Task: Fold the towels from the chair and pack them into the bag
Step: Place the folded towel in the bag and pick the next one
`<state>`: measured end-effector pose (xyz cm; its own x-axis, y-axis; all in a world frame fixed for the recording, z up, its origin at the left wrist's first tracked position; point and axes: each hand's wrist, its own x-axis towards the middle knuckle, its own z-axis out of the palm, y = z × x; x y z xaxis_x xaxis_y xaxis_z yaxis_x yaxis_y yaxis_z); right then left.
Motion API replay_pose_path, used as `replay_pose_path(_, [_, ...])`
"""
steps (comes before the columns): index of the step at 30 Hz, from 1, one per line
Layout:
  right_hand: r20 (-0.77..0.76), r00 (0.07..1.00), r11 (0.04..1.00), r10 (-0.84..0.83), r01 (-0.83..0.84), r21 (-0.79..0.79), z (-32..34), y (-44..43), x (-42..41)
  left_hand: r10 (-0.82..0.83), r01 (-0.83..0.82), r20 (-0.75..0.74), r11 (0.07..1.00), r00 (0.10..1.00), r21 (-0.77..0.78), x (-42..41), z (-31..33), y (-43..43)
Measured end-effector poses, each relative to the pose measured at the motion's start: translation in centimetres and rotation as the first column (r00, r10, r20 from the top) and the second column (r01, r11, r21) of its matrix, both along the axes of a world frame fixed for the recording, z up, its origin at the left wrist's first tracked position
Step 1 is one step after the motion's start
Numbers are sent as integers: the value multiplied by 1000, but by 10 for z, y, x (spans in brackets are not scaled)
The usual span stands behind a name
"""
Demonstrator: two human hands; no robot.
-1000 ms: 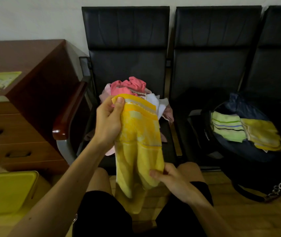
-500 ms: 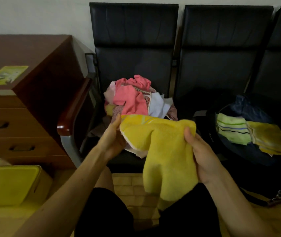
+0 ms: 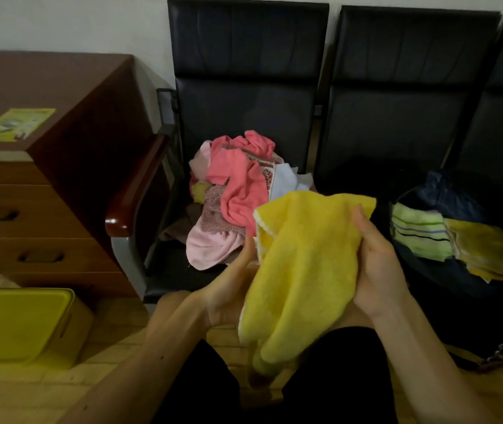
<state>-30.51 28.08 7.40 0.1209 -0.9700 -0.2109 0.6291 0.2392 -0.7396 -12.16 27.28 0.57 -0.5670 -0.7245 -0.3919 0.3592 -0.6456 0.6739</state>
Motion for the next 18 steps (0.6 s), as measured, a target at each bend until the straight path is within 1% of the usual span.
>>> replay_pose_path(2, [24,999,999,-27,27,-22,0,0,0,-79,78,-47,996,996,-36,6,1,4])
replay_pose_path(4, [57,997,998,-51,53,-26,-4,-2,-2,-103,102,-32,994,994,-45,10,-6,4])
replay_pose_path(6, [74,994,997,-78,78,2,-9,-6,-4,-58,58,16,997,998,-58,10,-7,3])
replay_pose_path(8, [49,996,995,-70,66,78,-17,-5,-2,80,-77,67,996,995,-51,9,-6,-1])
replay_pose_path(10, [3,998,973,55,-54,225,-34,2,5,205,-202,127,979,970,-38,9,-2,-7])
replay_pose_path(12, [-34,979,935,199,-179,307,-49,12,12,256,-248,195,967,947,-64,9,4,-12])
replay_pose_path(13, [-69,974,934,216,-186,304,-54,13,12,274,-257,232,961,933,-101,10,6,-15])
replay_pose_path(14, [-105,975,948,195,-159,277,-56,12,11,301,-273,270,952,915,-137,10,8,-17])
replay_pose_path(16, [-172,981,979,93,-59,193,-50,4,7,345,-294,313,935,885,-199,14,9,-21])
replay_pose_path(18, [-275,961,996,24,2,93,-41,-3,1,344,-266,335,929,877,-258,18,13,-24])
